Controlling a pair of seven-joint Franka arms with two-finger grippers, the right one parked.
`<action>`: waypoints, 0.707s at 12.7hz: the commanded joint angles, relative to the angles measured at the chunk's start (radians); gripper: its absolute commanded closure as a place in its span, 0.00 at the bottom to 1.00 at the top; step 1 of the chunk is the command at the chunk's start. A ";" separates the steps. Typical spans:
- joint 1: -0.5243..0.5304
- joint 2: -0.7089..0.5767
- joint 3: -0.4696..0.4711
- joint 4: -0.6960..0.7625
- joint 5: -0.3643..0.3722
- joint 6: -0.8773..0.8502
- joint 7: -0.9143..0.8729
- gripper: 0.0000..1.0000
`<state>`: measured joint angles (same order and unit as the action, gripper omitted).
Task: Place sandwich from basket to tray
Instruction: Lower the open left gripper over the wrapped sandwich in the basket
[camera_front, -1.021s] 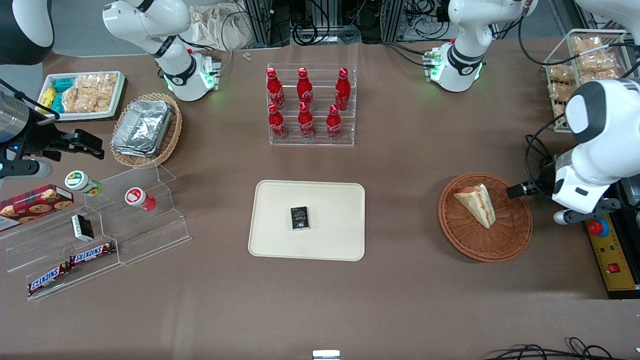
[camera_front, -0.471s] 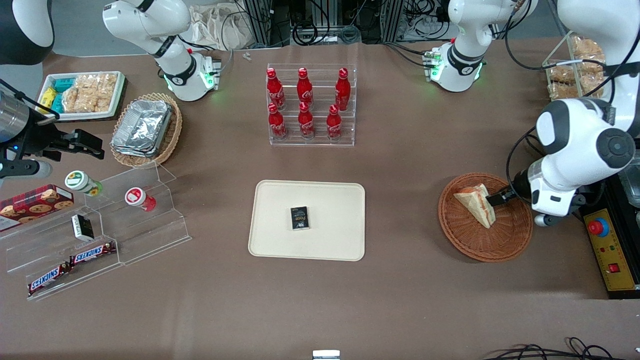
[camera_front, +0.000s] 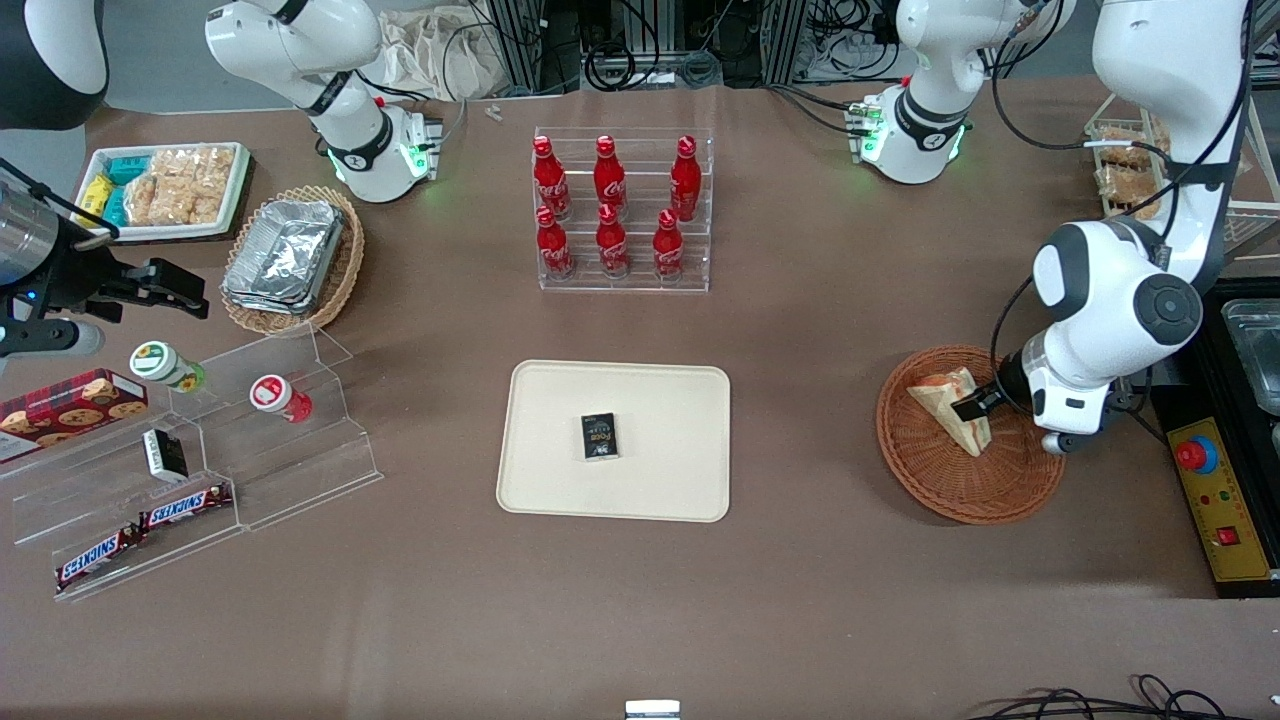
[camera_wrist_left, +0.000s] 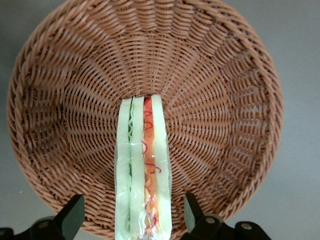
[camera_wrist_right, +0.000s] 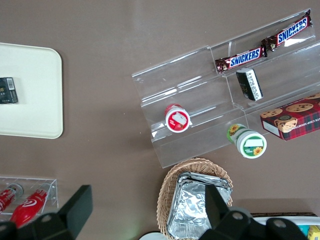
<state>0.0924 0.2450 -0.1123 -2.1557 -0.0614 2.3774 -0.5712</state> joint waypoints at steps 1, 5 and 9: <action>-0.007 0.002 0.000 -0.030 -0.009 0.045 -0.032 0.15; -0.007 0.028 -0.006 -0.038 -0.011 0.074 -0.045 0.19; -0.007 0.033 -0.007 -0.041 -0.011 0.079 -0.045 0.33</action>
<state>0.0919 0.2859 -0.1173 -2.1712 -0.0626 2.4272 -0.6013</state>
